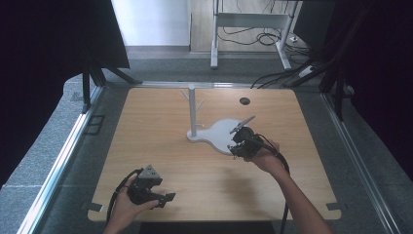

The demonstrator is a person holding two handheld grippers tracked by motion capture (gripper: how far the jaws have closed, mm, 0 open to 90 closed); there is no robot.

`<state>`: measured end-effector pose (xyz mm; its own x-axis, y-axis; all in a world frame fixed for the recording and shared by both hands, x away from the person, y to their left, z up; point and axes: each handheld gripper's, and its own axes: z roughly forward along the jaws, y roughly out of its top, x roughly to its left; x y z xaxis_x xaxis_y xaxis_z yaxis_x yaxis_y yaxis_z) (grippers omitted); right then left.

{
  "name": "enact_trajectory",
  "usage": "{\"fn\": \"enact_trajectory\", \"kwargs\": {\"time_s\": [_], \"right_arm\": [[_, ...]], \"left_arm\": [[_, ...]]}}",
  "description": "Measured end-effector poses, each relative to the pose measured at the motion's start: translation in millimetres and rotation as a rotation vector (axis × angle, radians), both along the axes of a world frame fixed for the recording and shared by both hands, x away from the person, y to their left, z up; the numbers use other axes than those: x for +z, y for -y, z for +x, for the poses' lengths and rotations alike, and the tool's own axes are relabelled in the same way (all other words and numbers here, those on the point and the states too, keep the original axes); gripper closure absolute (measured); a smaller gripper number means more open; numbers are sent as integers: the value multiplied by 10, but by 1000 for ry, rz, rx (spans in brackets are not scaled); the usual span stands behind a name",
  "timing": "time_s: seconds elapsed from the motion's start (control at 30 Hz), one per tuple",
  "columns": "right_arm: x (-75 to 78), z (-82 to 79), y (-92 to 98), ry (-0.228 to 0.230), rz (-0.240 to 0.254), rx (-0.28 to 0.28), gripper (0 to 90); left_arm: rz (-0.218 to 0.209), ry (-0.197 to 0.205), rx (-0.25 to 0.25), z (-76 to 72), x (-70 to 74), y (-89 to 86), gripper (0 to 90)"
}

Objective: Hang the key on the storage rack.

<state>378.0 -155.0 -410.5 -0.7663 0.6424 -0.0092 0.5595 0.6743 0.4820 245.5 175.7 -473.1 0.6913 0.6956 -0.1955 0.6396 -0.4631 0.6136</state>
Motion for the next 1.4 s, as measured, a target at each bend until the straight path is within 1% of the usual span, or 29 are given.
{"fn": "enact_trajectory", "kwargs": {"time_s": [0.3,0.67,0.8,0.83,1.17,1.2,1.4], "right_arm": [[33,75,-49,-3,2,3,846],[96,146,-139,9,4,3,846],[143,198,-175,7,11,5,846],[151,212,-179,10,22,8,846],[242,305,-272,16,30,0,846],[245,320,-279,19,29,5,846],[243,399,-325,16,28,-7,846]], "left_arm": [[1,-1,-1,4,-4,0,239],[-1,0,0,3,-1,-5,238],[0,1,-1,4,-1,-10,238],[1,1,-1,4,0,-11,238],[0,1,-1,2,4,-11,239],[-2,1,0,1,3,-9,239],[-2,0,-1,4,4,-16,239]]}}
